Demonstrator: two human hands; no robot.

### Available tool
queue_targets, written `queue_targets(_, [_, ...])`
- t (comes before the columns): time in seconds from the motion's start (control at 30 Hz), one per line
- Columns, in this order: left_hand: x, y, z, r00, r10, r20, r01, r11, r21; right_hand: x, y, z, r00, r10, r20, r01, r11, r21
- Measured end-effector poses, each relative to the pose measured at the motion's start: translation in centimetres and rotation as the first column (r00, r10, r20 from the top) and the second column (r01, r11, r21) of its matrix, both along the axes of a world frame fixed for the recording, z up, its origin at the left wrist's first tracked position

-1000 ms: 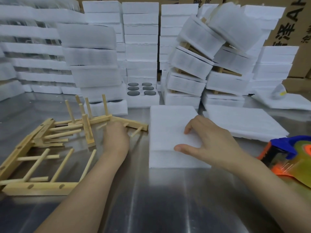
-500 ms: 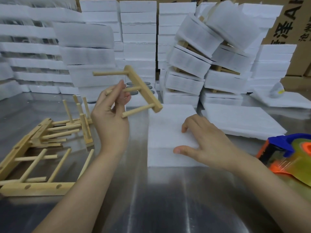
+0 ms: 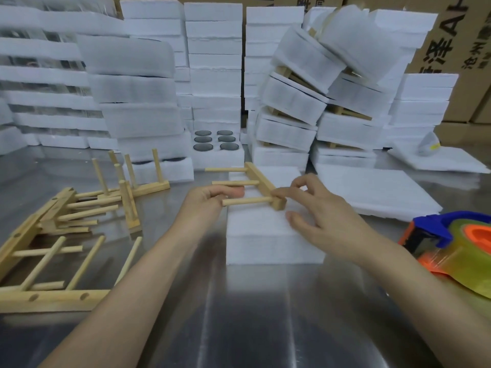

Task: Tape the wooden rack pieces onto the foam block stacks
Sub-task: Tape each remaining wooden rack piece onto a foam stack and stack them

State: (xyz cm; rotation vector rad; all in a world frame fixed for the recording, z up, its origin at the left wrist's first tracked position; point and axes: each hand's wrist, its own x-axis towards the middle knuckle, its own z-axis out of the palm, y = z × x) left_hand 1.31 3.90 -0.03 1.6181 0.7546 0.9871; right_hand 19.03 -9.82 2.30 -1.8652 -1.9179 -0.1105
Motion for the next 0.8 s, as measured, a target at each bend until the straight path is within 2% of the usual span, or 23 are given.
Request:
queue_targets(0.1, [0.4,0.0,0.0,1.0,0.01,0.021,-0.009,0.999,-0.045,-0.6,0.1,0.0,0.999,0.035,0.025,-0.035,0.999,0.016])
queue_targets(0.17, [0.5,0.0,-0.1,1.0,0.011,0.016,-0.01,1.0,-0.017,-0.8,0.3,-0.1,0.998,0.06,0.001,-0.06,0.998,0.009])
queue_targets(0.3, [-0.1,0.3,-0.3,0.981,-0.142,-0.13,0.154,0.984,0.094,-1.7,1.0,-0.1,0.995,0.025,-0.102,-0.018,0.998,0.065])
queue_targets(0.43, [-0.3,0.6,-0.3,0.974,-0.165,-0.156,0.17,0.985,0.015,-2.2,1.7,-0.3,0.998,-0.061,-0.028,0.063,0.995,0.081])
queue_targets(0.5, [0.1,0.5,-0.6,0.982,-0.124,-0.143,0.122,0.992,-0.027,-2.0,1.5,-0.5,0.994,-0.096,-0.048,0.103,0.98,0.168])
queue_targets(0.53, [0.2,0.6,-0.7,0.985,-0.096,-0.143,0.091,0.995,-0.045,-1.8,1.4,-0.5,0.985,-0.115,-0.129,0.141,0.967,0.214])
queue_targets(0.57, [0.2,0.6,-0.8,0.987,-0.078,-0.141,0.068,0.995,-0.075,-1.7,1.2,-0.3,0.952,-0.123,-0.281,0.191,0.954,0.229])
queue_targets(0.63, [0.2,0.6,-1.0,0.985,-0.126,-0.122,0.105,0.981,-0.162,-1.7,1.0,0.1,0.791,-0.083,-0.606,0.243,0.952,0.187])
queue_targets(0.67, [0.3,0.6,-1.1,0.977,-0.186,-0.103,0.164,0.968,-0.191,-1.7,0.9,0.3,0.739,-0.077,-0.669,0.245,0.956,0.16])
queue_targets(0.73, [0.3,0.3,-1.3,0.962,-0.255,-0.099,0.233,0.954,-0.19,-1.9,0.8,0.4,0.784,-0.113,-0.61,0.223,0.969,0.108])
queue_targets(0.8, [0.5,0.2,-1.6,0.966,-0.244,-0.085,0.23,0.962,-0.146,-2.0,0.7,0.1,0.866,-0.186,-0.464,0.277,0.951,0.137])
